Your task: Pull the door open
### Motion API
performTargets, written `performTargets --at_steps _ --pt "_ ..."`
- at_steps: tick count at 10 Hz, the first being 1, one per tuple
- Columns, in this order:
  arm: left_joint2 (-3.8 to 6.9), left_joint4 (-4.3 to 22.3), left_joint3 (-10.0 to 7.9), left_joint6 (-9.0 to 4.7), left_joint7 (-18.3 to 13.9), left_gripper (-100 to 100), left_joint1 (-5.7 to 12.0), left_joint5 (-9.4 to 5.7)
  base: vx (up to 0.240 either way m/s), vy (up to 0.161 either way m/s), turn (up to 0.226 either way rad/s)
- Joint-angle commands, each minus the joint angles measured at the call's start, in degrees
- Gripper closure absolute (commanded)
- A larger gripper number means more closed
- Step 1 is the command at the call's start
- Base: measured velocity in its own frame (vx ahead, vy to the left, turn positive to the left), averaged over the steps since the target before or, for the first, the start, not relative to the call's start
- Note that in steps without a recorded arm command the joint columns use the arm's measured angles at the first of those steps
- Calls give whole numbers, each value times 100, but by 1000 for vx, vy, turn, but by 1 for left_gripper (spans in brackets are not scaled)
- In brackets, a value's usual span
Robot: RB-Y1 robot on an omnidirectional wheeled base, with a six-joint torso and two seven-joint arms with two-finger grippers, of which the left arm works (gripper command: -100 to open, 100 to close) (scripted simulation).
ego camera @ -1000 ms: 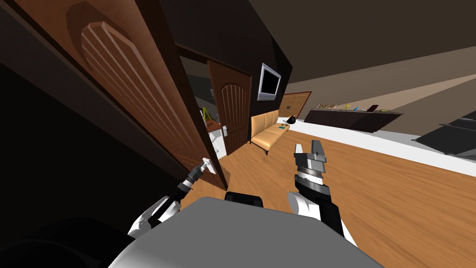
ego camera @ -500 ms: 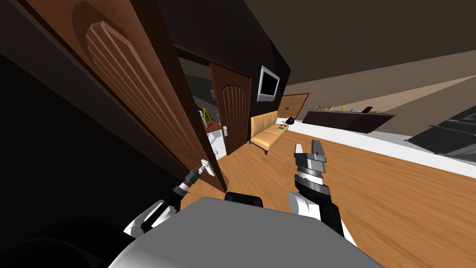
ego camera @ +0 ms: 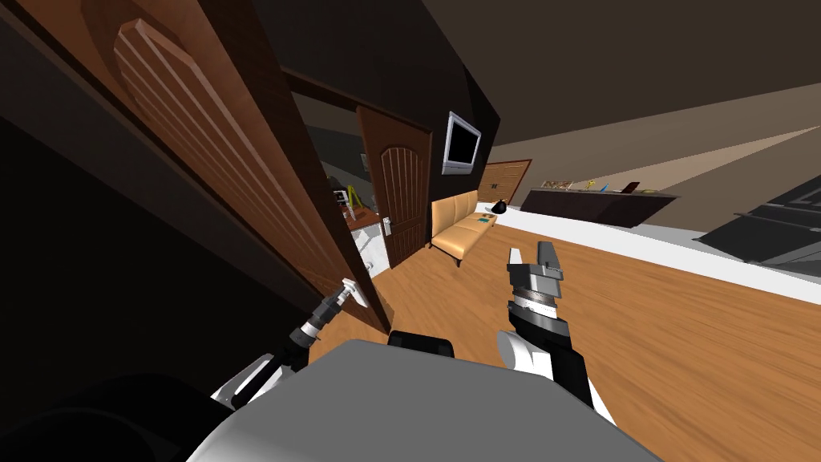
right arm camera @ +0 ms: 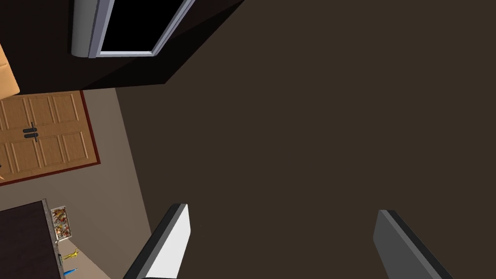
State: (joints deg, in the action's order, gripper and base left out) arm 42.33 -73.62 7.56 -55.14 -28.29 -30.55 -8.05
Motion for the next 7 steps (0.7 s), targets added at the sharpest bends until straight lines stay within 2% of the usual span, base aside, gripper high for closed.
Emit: performTargets --at_steps 1,3,4,6,7 --pt "-1 116 61 -237 -14 100 -54 42 23 -9 -31" --pt "39 335 86 -588 -45 100 -142 80 35 -9 -39" --pt "39 335 86 -627 -45 100 -142 80 27 -4 3" --pt "83 568 111 -991 -77 100 -238 120 19 -8 -39" --pt "83 568 111 -1041 -77 100 -238 120 11 -4 0"
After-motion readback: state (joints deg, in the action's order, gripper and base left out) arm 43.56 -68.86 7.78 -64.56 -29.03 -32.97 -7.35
